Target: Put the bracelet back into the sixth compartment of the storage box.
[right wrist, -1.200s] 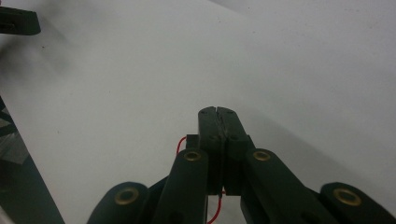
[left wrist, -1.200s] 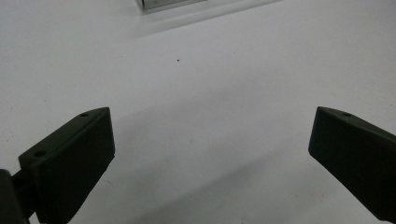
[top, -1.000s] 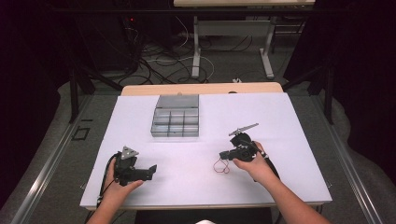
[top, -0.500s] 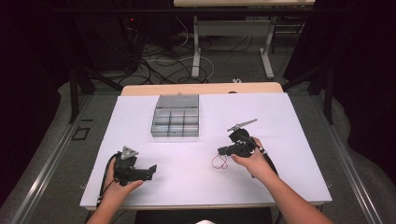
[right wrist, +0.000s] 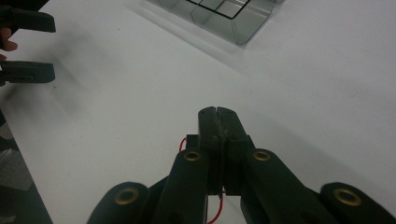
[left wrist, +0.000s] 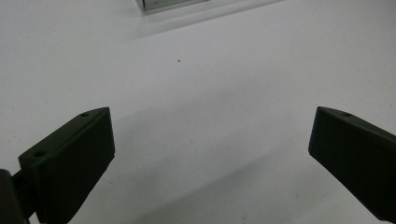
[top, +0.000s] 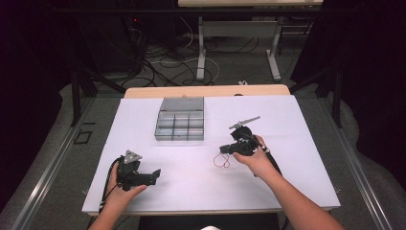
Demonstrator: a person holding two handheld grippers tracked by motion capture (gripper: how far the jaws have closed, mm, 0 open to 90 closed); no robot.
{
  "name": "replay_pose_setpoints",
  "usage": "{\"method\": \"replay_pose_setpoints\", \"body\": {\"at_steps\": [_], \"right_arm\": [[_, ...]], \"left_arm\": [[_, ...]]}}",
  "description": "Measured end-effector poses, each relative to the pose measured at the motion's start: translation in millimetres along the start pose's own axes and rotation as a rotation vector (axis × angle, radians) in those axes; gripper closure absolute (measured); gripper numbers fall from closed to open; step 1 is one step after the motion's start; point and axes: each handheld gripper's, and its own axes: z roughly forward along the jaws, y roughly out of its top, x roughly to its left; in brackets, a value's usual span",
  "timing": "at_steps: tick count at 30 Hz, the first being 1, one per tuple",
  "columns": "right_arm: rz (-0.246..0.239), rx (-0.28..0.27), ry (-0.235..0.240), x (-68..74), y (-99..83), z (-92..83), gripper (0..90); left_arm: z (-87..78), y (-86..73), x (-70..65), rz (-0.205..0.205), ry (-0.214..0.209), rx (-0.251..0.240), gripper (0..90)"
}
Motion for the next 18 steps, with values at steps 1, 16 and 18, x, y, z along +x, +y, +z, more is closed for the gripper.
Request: {"method": "replay_pose_setpoints", "body": {"at_steps": [1, 16, 18], "right_arm": [[0.001, 0.005, -0.001, 0.2, 1.6, 0.2, 90.0], [0.0, -0.019, 0.002, 5.3, 24.0, 7.5, 90.0], [0.0, -0.02, 0.0, 5.6, 25.3, 8.0, 90.0]], "left_arm": [[0.0, 0.0, 0.0, 0.0, 0.0, 0.0, 0.5], [-0.3, 0.1, 0.1, -0.001, 0.001, 0.002, 0.6], [0.1, -0.1, -0.4, -0.01, 0.001, -0.004, 0.5]]}}
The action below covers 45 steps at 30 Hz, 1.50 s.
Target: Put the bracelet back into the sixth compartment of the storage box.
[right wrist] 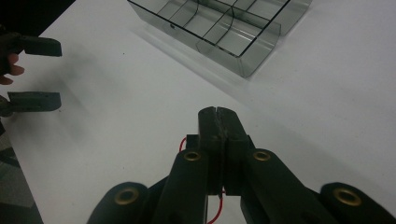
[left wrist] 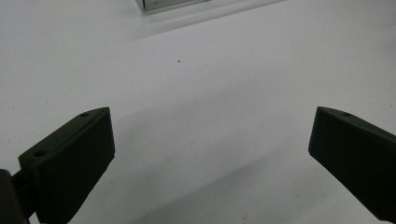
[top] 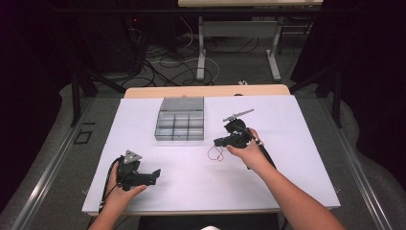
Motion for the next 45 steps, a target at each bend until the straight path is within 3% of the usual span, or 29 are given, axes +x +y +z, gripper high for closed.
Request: {"method": "replay_pose_setpoints", "body": {"at_steps": [20, 45], "right_arm": [[-0.013, -0.055, -0.006, 7.8, 25.1, 13.4, 90.0], [0.017, -0.093, -0.051, 8.4, 47.5, 25.4, 90.0]], "left_arm": [[-0.3, 0.1, 0.4, -0.001, 0.0, -0.002, 0.6], [0.3, 0.3, 0.5, -0.001, -0.003, 0.0, 0.6]]}}
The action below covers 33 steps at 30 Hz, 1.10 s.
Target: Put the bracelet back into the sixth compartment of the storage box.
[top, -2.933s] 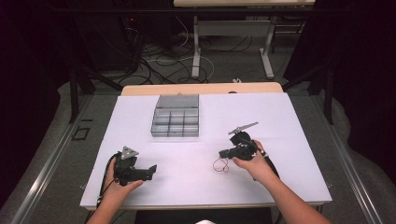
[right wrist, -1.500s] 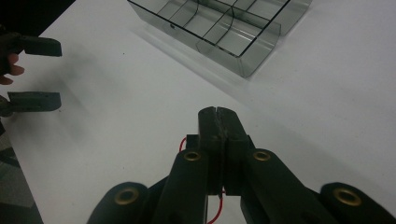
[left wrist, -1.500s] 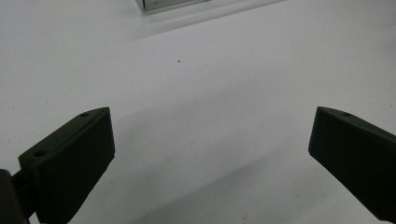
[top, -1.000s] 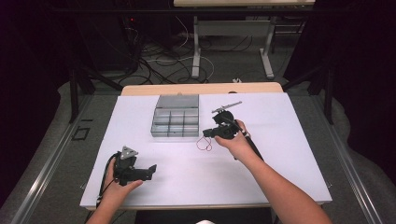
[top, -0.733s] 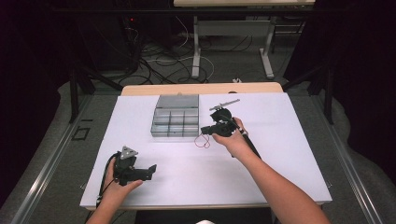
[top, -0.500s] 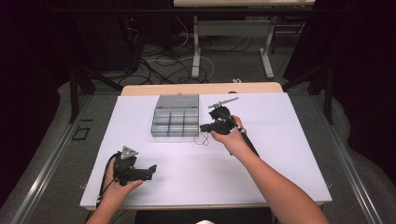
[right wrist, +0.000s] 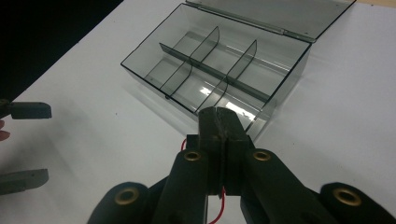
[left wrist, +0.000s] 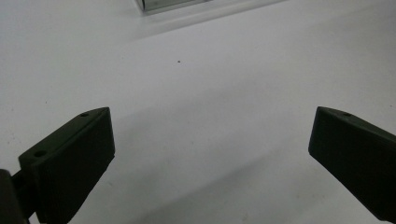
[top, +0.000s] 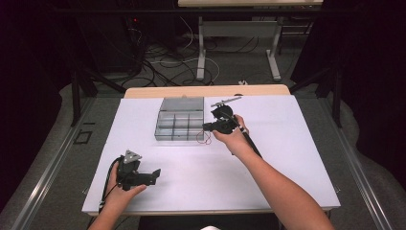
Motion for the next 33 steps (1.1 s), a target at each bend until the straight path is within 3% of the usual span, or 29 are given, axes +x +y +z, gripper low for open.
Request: {"method": "replay_pose_setpoints", "body": {"at_steps": [25, 33], "right_arm": [[0.008, -0.079, -0.054, -4.3, 11.6, 26.0, 90.0], [0.004, -0.081, -0.078, -8.8, 12.2, 32.1, 90.0]], "left_arm": [[-1.0, -0.1, 1.9, 0.007, -0.004, 0.002, 0.6], [-1.0, -0.2, 1.8, 0.006, -0.005, 0.003, 0.6]]}}
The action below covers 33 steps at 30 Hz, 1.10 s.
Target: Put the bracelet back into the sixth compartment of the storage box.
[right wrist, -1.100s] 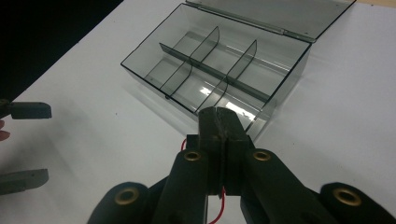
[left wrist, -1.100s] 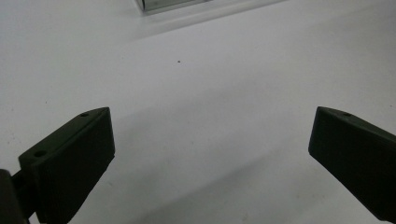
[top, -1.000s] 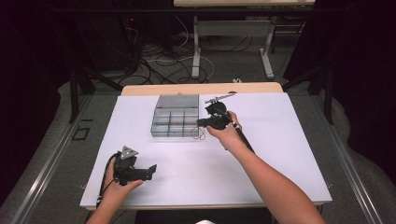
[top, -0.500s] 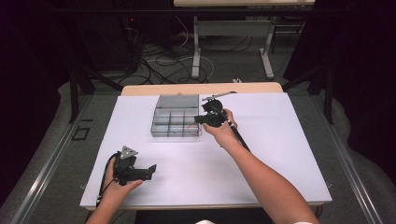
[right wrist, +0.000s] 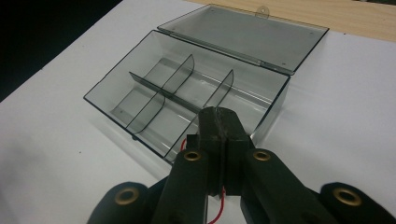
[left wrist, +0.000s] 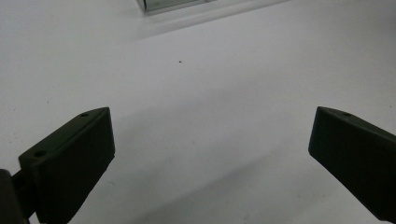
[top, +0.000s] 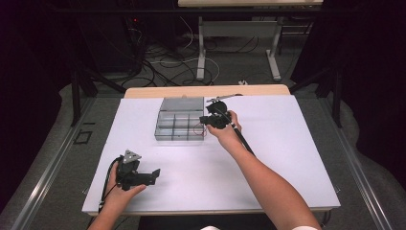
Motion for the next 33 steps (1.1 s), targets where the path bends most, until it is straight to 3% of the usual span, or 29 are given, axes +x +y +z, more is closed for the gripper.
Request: {"method": "replay_pose_setpoints", "body": {"at_steps": [8, 19, 33], "right_arm": [[0.01, -0.022, -0.01, -4.3, -0.8, 9.0, 90.0], [-0.023, -0.056, -0.023, -6.3, 0.2, 19.9, 90.0], [-0.036, -0.052, -0.03, -4.0, -0.4, 30.9, 90.0]], "left_arm": [[-0.1, -0.1, 0.0, 0.0, -0.001, 0.0, 0.6], [0.3, -0.2, 0.0, -0.003, -0.002, 0.0, 0.6], [-0.3, -0.4, 0.0, -0.004, -0.003, -0.001, 0.6]]}}
